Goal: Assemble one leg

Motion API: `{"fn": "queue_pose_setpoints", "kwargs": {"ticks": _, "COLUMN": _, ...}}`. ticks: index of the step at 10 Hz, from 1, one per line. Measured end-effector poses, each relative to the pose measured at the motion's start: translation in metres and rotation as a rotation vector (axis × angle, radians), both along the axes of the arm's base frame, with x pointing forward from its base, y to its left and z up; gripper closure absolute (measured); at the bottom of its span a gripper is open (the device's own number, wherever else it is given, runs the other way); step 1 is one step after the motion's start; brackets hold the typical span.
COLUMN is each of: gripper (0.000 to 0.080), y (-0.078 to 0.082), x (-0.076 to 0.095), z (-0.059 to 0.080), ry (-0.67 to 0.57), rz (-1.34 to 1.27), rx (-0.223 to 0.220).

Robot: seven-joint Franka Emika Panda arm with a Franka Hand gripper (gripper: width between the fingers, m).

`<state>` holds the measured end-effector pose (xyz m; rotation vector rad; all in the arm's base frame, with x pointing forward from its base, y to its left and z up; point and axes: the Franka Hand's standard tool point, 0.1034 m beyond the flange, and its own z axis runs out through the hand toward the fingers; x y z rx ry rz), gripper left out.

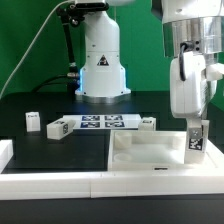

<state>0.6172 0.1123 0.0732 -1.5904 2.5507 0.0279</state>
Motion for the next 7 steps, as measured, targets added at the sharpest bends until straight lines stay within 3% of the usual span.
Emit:
{"fn": "queue_pose_setpoints", "kwargs": {"ticks": 5, "gripper": 0.0504, "y": -0.0059, "x": -0.0015, "z": -0.0004, "ry": 0.005, "rz": -0.015, "rx": 0.015}}
{"fn": "queue_pose_setpoints", "kwargs": {"ticks": 6, "gripper": 0.0314, "y": -0.0058, "x": -0.0015, "z": -0.0004, "ry": 0.005, "rz": -0.014, "rx": 0.014}}
{"fn": "queue_pose_setpoints", "kwargs": {"ticks": 7, "gripper": 0.0187, "y": -0.0057, "x": -0.0015, "z": -0.0004, "ry": 0.005, "rz": -0.013, "rx": 0.014}}
